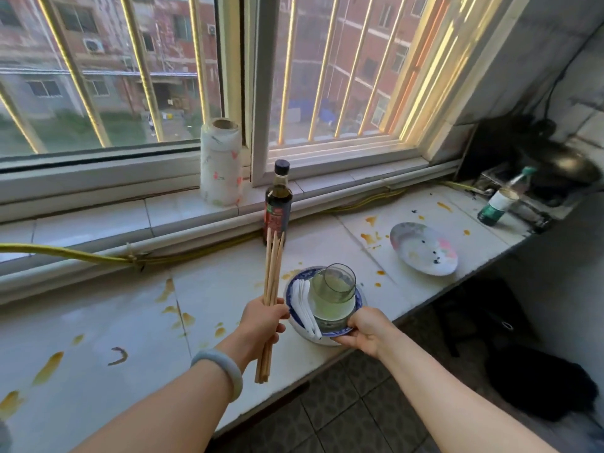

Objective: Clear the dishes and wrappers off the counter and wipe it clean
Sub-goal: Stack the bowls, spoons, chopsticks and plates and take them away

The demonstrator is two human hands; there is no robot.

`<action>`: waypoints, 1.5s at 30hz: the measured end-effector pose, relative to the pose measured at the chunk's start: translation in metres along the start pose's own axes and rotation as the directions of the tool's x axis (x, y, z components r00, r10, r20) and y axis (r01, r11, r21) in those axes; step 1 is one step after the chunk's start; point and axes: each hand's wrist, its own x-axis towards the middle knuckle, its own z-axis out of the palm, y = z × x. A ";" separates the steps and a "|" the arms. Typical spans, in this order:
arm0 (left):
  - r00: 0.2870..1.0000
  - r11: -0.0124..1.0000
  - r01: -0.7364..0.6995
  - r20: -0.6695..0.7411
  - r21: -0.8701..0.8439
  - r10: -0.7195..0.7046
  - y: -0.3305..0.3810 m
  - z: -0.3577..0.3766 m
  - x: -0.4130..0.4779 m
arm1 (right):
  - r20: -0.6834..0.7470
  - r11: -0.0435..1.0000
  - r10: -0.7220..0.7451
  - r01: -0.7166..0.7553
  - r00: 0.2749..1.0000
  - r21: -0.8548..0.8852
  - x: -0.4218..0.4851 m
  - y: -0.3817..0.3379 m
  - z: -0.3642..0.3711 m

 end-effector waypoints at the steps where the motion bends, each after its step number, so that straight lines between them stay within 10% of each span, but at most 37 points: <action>1: 1.000 1.000 0.003 -0.005 0.001 -0.003 0.000 -0.001 0.001 | 0.006 1.000 0.010 -0.010 1.000 0.003 0.002 0.001 0.001; 20: 0.997 0.996 0.046 -0.066 0.082 -0.041 -0.006 0.010 0.026 | 0.058 0.976 0.028 -0.015 0.998 -0.217 0.032 -0.008 -0.012; 28: 0.994 0.985 0.067 -0.091 0.156 -0.053 -0.006 0.017 0.034 | -0.088 0.723 -0.234 0.113 0.968 -0.682 0.037 -0.031 -0.029; 33: 0.992 0.973 0.104 -0.089 0.204 -0.087 -0.009 0.023 0.038 | 0.023 0.930 -0.009 0.017 1.000 -0.368 0.043 -0.035 -0.018; 45: 0.988 0.960 0.098 -0.138 0.262 -0.064 -0.015 0.014 0.032 | 0.042 0.949 -0.111 0.118 0.993 -0.291 0.039 -0.021 -0.007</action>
